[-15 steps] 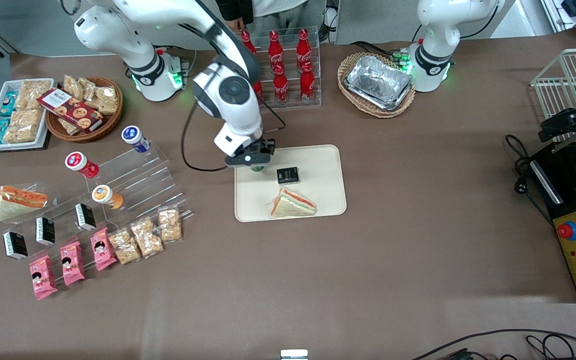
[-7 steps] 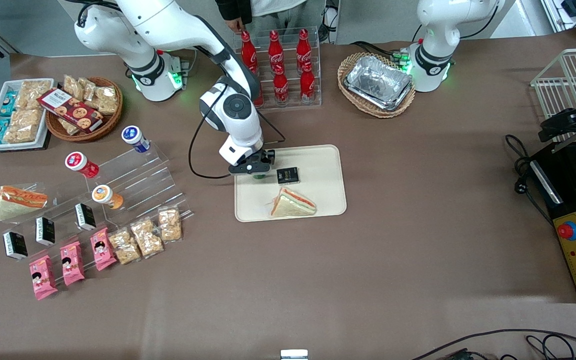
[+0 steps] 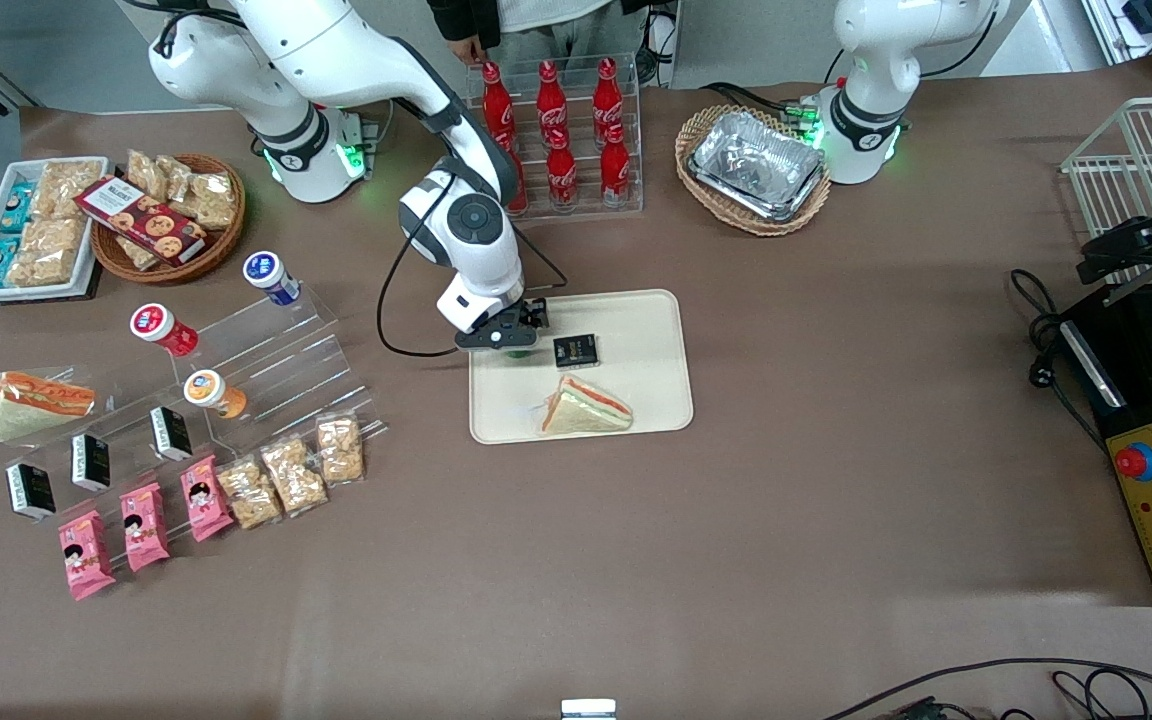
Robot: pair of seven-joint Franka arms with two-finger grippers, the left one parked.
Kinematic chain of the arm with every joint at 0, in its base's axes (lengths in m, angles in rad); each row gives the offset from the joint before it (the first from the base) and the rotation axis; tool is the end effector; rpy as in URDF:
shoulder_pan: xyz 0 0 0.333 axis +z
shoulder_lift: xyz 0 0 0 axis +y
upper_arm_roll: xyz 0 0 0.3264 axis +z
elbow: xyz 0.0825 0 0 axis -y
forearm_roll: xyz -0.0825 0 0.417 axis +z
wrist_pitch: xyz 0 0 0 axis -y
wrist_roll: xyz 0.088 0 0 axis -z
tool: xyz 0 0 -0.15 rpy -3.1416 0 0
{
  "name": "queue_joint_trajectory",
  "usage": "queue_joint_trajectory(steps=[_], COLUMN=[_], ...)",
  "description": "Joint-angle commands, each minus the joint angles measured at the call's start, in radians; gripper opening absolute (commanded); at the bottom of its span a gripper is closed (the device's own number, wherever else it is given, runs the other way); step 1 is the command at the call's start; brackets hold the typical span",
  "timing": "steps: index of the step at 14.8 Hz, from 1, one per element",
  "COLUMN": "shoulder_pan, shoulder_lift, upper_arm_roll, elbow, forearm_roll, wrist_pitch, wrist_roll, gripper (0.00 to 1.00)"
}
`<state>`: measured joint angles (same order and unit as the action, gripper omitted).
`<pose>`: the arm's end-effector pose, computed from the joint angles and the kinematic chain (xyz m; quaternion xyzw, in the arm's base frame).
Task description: Place green gum on tray
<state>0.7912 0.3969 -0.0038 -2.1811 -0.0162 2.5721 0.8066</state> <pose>0.4108 0.4121 0.1432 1.0000 -0.0026 0.0016 0.0057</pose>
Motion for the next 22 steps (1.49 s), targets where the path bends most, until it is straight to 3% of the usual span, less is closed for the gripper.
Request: queue_joint_trajectory(steps=[1, 7, 12, 14, 22], shoulder_pan=[0.0, -0.004, -0.038, -0.088, -0.521], shoulder_lift=[0.0, -0.038, -0.26, -0.344, -0.424], upper_arm_roll=[-0.001, -0.001, -0.013, -0.015, -0.015], elbow=[-0.006, -0.005, 0.065, 0.121, 0.407], forearm_roll=[-0.001, -0.001, 0.005, 0.016, 0.018], wrist_pitch=[0.023, 0.014, -0.327, -0.464, -0.835], wrist_roll=[0.014, 0.006, -0.067, -0.13, -0.6], gripper=[1.0, 1.0, 1.0, 1.0, 1.0])
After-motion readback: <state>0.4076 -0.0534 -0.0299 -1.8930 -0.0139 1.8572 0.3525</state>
